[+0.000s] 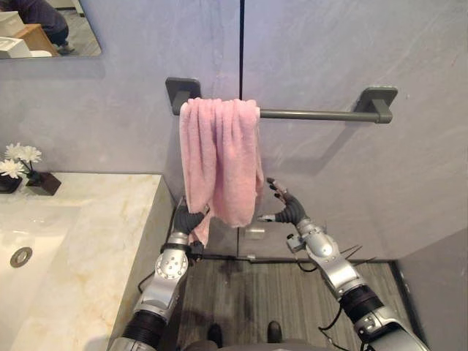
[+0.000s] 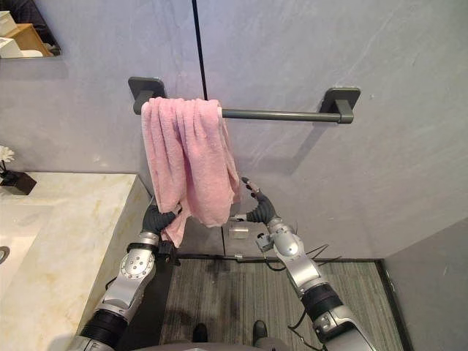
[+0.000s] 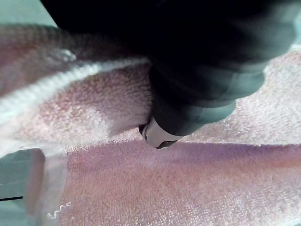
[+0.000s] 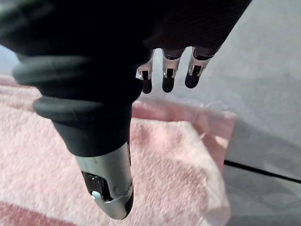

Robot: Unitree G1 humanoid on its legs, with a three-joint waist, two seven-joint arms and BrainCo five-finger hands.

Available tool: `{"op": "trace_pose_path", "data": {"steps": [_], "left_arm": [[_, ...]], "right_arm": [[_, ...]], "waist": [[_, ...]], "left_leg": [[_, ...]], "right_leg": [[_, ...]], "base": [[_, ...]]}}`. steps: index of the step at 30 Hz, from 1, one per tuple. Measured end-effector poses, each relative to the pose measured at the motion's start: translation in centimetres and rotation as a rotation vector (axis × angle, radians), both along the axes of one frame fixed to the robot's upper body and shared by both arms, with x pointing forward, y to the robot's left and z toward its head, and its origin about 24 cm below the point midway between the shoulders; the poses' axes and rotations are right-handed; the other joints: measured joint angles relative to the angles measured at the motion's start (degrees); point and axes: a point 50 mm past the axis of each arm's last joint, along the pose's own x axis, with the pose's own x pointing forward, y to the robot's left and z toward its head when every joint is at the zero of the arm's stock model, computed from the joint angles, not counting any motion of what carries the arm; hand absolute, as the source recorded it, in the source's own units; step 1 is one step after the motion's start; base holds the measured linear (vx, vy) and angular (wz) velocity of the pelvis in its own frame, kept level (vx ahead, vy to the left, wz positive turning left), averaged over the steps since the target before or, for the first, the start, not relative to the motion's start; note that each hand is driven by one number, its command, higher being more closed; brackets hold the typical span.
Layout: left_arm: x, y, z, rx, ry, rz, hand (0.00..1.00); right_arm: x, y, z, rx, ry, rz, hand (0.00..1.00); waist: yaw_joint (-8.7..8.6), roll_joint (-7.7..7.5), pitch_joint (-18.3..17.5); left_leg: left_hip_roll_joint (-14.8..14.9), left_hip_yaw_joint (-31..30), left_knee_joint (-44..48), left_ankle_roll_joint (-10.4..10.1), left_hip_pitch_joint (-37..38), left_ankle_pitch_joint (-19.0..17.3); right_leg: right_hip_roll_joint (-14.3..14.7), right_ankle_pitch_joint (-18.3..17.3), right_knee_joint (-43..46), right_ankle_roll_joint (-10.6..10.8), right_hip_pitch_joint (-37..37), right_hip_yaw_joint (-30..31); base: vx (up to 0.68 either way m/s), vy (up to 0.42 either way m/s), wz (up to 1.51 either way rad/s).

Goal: Organize washtable

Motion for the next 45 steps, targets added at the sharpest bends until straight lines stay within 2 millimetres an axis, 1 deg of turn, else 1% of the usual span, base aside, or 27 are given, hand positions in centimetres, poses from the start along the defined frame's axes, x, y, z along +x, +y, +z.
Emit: {"op": "trace_pose_path", "data": {"steps": [2,3,6,9,16,22,26,29,32,36,38,39,41,44,45], "left_arm": [[0.0,0.0,0.0,-0.001,0.0,0.0,1.0],[0.0,0.0,0.0,-0.001,-0.001,0.0,1.0],[0.1,-0.3,0.1,-0.01,-0.005,-0.002,1.0],[0.1,-0.3,0.1,-0.01,-0.006,-0.002,1.0],[0.1,-0.3,0.1,-0.011,-0.007,-0.002,1.0],[0.1,-0.3,0.1,-0.012,-0.006,-0.002,1.0],[0.1,-0.4,0.0,-0.016,-0.004,-0.007,1.0],[0.1,-0.6,0.0,-0.015,0.0,-0.029,1.0],[0.0,-1.0,-0.1,-0.017,0.004,-0.043,1.0],[-0.1,-1.8,-0.1,-0.044,0.009,-0.07,1.0],[-0.1,-2.3,-0.2,-0.046,0.014,-0.099,1.0],[-0.2,-2.5,-0.2,-0.053,0.015,-0.103,1.0],[-0.2,-2.8,-0.2,-0.065,0.014,-0.105,1.0],[-0.2,-3.3,-0.2,-0.088,0.013,-0.107,1.0],[-0.1,-3.4,-0.1,-0.09,0.011,-0.11,1.0]], "right_arm": [[0.0,0.9,0.2,-0.001,-0.005,0.032,1.0],[0.0,1.3,0.3,0.004,-0.008,0.045,1.0],[0.2,1.7,0.5,0.008,-0.015,0.055,1.0],[0.4,2.2,0.8,0.003,-0.026,0.07,1.0],[0.5,2.2,1.0,0.009,-0.03,0.067,1.0],[0.8,1.1,1.0,0.024,-0.029,0.018,1.0],[0.6,-0.2,0.5,0.042,-0.009,-0.036,1.0],[0.4,-0.4,0.2,0.057,0.002,-0.055,1.0],[0.1,-0.7,-0.2,0.063,0.015,-0.069,1.0],[-0.1,-1.5,-0.4,0.113,0.026,-0.129,1.0],[-0.2,-2.1,-0.6,0.135,0.032,-0.162,1.0],[-0.2,-2.3,-0.6,0.149,0.036,-0.171,1.0],[-0.3,-2.6,-0.6,0.158,0.036,-0.187,1.0],[-0.6,-2.9,-0.9,0.192,0.048,-0.218,1.0],[-0.6,-3.0,-0.9,0.2,0.049,-0.227,1.0]], "waist": [[0.19,0.0,0.0],[0.56,0.0,0.0],[1.32,0.0,0.0],[1.33,0.0,0.0],[1.37,-0.01,-0.01],[1.38,-0.06,-0.04],[1.33,-0.39,-0.24],[1.22,-0.52,-0.32],[1.07,-0.54,-0.33],[0.9,-0.54,-0.33],[0.35,-0.53,-0.32],[-0.3,-0.52,-0.32],[-0.76,-0.5,-0.31],[-1.93,-0.34,-0.21],[-1.97,-0.19,-0.17]], "left_leg": [[0.0,-0.11,0.03,0.0,-0.06,0.0],[0.0,-0.16,0.03,0.0,-0.1,0.0],[-0.03,-0.36,0.04,0.0,-0.18,0.01],[-0.05,-0.8,0.14,-0.01,-0.45,0.03],[-0.07,-0.93,0.16,0.0,-0.5,0.04],[-0.05,-0.95,0.17,0.0,-0.46,0.04],[-0.17,-0.89,0.1,0.0,-0.19,0.04],[-0.45,-0.84,0.08,0.0,0.24,0.05],[-0.5,-0.81,0.08,0.01,0.52,0.1],[-0.5,-0.79,0.08,-0.02,0.78,0.18],[-0.52,-0.73,0.06,-0.02,0.94,0.17],[-0.54,-0.64,0.03,-0.02,1.01,0.17],[-0.53,-0.33,-0.01,-0.03,1.15,0.16],[-0.47,-0.01,-0.1,-0.04,1.22,0.14],[-0.41,0.43,-0.11,-0.05,1.22,0.12]], "right_leg": [[0.0,-0.01,0.0,-0.01,0.0,-0.08],[0.0,-0.01,0.0,-0.01,0.0,-0.12],[-0.02,-0.02,0.0,-0.02,0.0,-0.31],[-0.02,-0.04,0.0,-0.04,0.0,-0.68],[-0.02,-0.06,0.01,-0.05,0.02,-0.82],[-0.02,-0.07,0.01,-0.03,0.07,-0.84],[0.03,-0.08,0.02,-0.02,0.24,-0.84],[0.02,-0.08,0.01,-0.02,0.62,-0.82],[-0.02,-0.07,0.02,0.0,0.84,-0.79],[-0.01,-0.07,0.25,0.0,0.97,-0.74],[-0.04,-0.09,0.36,0.03,1.05,-0.65],[-0.05,-0.1,0.41,0.04,1.05,-0.55],[-0.05,-0.1,0.43,0.05,1.03,-0.28],[0.02,-0.12,0.44,0.07,0.94,-0.07],[0.08,-0.12,0.47,0.07,0.74,0.14]], "base": [[-0.03,-0.02,0.03],[-0.03,-0.019,0.01],[-0.04,-0.02,0.03],[-0.03,-0.021,0.07],[-0.02,-0.014,0.01],[-0.04,-0.02,0.0],[-0.01,-0.006,0.0],[0.0,0.0,0.0],[0.0,0.0,0.0],[-0.01,-0.005,0.0],[-0.06,-0.017,-0.02],[-0.04,-0.012,-0.05],[-0.04,-0.013,-0.07],[-0.03,-0.017,-0.06],[-0.03,-0.019,-0.12]]}}
